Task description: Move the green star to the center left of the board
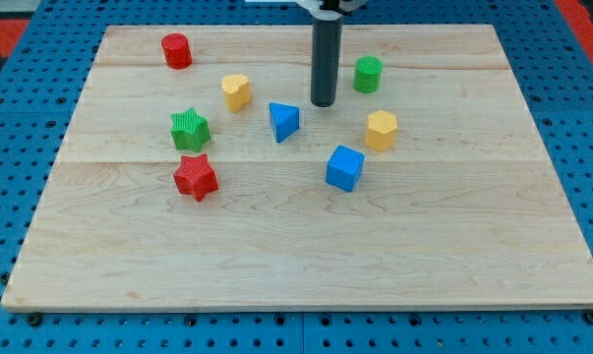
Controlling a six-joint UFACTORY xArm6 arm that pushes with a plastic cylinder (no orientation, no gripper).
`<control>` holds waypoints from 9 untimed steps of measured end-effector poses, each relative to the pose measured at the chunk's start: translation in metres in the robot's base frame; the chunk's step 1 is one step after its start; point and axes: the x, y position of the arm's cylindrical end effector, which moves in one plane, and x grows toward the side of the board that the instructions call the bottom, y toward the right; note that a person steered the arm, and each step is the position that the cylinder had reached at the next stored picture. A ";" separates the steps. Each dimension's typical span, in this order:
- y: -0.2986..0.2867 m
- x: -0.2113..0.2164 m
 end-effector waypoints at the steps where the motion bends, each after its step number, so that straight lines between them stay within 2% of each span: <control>1: -0.034 0.001; 2: -0.112 0.004; 3: -0.123 0.020; 4: -0.081 0.045; 5: -0.128 0.047; 6: -0.130 0.067; 8: -0.218 0.044; 9: -0.184 0.041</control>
